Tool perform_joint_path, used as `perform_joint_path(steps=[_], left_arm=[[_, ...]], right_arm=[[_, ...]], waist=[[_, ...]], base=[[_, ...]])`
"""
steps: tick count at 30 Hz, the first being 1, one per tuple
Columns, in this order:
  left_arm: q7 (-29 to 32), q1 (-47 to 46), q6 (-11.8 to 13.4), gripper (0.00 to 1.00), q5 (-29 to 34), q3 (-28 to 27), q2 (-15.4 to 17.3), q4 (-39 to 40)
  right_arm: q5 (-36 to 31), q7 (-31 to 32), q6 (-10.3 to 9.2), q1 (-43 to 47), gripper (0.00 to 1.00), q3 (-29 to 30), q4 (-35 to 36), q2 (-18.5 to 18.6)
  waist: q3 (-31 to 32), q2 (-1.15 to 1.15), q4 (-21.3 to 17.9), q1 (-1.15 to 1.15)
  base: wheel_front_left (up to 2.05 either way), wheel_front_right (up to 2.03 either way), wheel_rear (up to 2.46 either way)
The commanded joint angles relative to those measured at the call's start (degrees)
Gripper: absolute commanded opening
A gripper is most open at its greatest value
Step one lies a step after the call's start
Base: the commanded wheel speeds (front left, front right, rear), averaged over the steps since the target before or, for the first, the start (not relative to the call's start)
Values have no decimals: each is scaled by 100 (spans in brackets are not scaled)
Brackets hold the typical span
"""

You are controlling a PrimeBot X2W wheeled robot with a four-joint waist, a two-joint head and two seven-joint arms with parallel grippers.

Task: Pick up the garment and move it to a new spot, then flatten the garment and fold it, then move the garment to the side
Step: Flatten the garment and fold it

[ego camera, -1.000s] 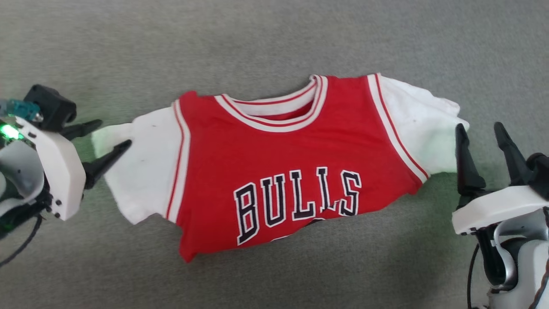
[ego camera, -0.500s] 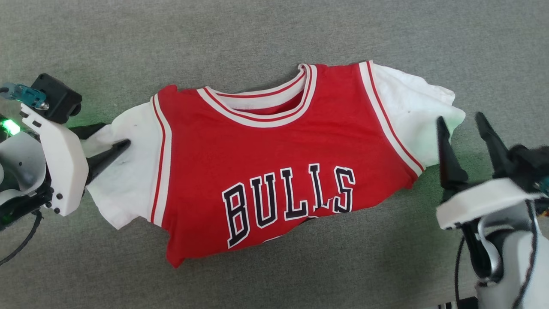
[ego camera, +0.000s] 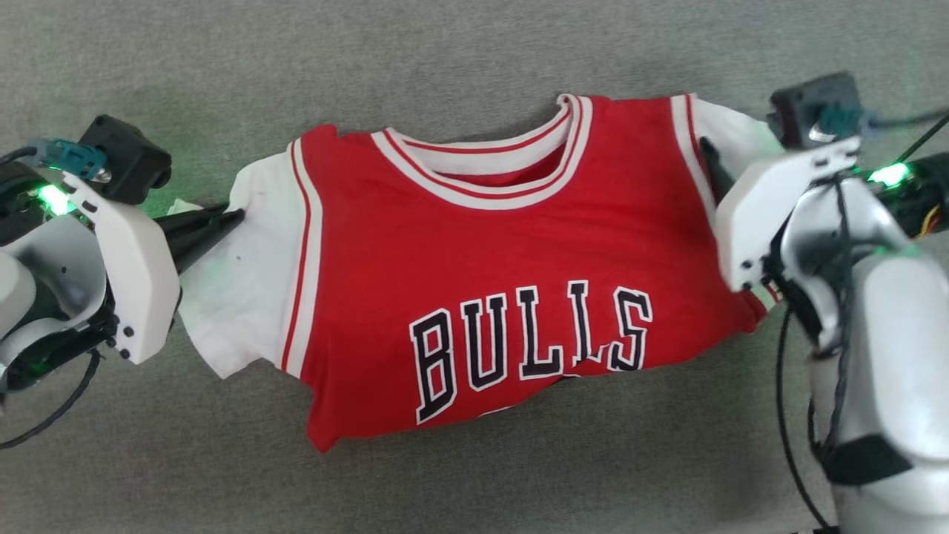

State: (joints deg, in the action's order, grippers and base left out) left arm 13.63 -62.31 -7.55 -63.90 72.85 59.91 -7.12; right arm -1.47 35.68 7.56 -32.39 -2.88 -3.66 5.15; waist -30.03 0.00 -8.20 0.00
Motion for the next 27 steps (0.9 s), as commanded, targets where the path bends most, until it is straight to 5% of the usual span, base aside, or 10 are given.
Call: perform_joint_path(steps=[1, 9, 10, 12, 13, 27], left_arm=[[20, 33, 12, 0, 37, 98, -67, -28], [-78, -34, 13, 0, 117, 106, -101, 56], [-86, -45, 14, 0, 119, 105, -105, 54], [-124, -70, 15, 0, 100, 107, -108, 39], [-147, -67, 16, 0, 41, 106, -128, 27], [-1528, -382, 13, 0, -1002, 51, -432, -206]], right_arm=[[75, 156, -12, -84, 100, 23, -60, 13], [332, 1133, -12, -241, 100, 78, -459, 122], [335, 1165, -12, -233, 81, 98, -491, 102], [334, 1138, -12, -239, 7, 140, -542, 68], [326, 1097, -12, -247, 0, 188, -563, 55], [494, -33, -19, -650, 0, 659, -73, -136]], waist=[[-44, 0, 52, 0], [-208, 0, 165, 0], [-225, 0, 170, 0], [-255, 0, 172, 0], [-262, 0, 173, 0], [181, 0, 345, 0]], base=[[0, 0, 0], [0, 0, 0], [0, 0, 0], [0, 0, 0], [0, 0, 0], [0, 0, 0]])
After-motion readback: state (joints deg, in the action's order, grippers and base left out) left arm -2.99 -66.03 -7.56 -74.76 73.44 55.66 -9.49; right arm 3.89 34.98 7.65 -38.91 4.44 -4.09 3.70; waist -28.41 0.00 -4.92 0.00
